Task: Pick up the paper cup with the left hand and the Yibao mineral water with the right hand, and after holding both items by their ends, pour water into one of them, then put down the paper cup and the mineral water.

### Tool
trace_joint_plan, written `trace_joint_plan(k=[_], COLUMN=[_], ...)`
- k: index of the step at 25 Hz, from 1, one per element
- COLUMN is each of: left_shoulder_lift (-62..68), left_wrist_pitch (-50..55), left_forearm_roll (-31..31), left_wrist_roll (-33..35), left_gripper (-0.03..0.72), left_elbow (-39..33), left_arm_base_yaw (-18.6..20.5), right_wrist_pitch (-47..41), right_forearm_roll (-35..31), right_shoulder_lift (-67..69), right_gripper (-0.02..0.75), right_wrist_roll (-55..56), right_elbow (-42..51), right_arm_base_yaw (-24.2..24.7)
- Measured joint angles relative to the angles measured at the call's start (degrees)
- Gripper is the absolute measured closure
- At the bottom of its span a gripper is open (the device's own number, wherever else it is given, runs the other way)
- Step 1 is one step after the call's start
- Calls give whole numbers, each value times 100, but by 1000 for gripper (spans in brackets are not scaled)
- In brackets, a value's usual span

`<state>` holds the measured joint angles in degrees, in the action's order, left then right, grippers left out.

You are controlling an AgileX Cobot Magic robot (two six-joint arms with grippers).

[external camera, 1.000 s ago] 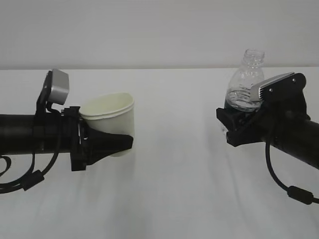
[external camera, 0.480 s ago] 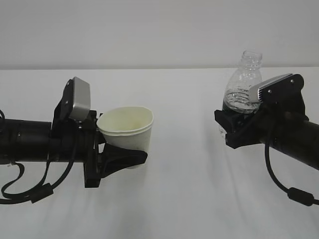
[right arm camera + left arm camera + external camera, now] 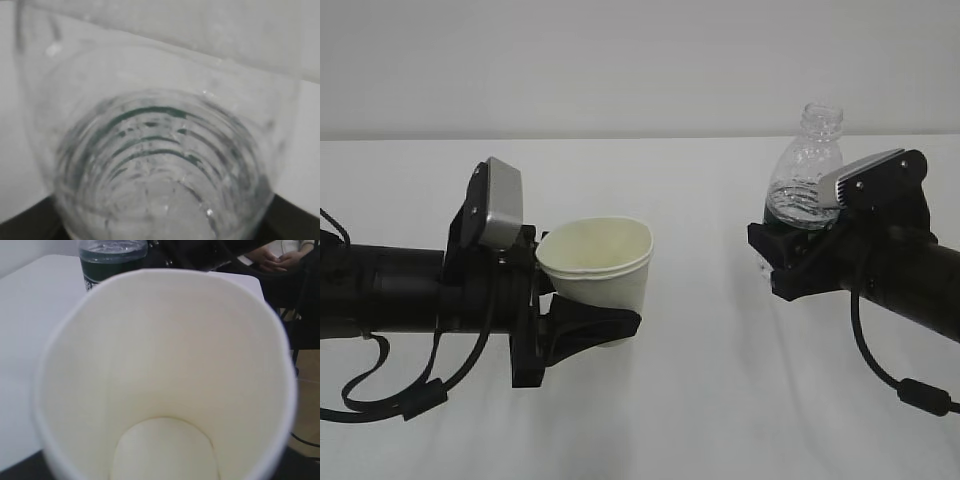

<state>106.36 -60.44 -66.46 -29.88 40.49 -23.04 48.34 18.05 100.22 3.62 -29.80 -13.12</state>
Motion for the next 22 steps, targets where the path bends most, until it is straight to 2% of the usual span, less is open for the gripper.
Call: trace_joint_plan(k=[9, 15, 22], left_shoulder_lift=[0, 0, 0], left_wrist_pitch=[0, 162, 191], left_forearm_roll=[158, 158, 264], left_wrist_roll=[9, 9, 9], left_gripper=[258, 258, 258], left_elbow=[0, 0, 0], left_arm_base_yaw=[-220, -507, -541], right_wrist_pitch=[0, 0, 0], right_forearm_roll=[119, 231, 483], right_shoulder_lift=[0, 0, 0], right_gripper=[254, 254, 255], right_wrist_roll=[74, 127, 225], right_elbow=[0, 0, 0], right_arm_base_yaw=[0, 0, 0])
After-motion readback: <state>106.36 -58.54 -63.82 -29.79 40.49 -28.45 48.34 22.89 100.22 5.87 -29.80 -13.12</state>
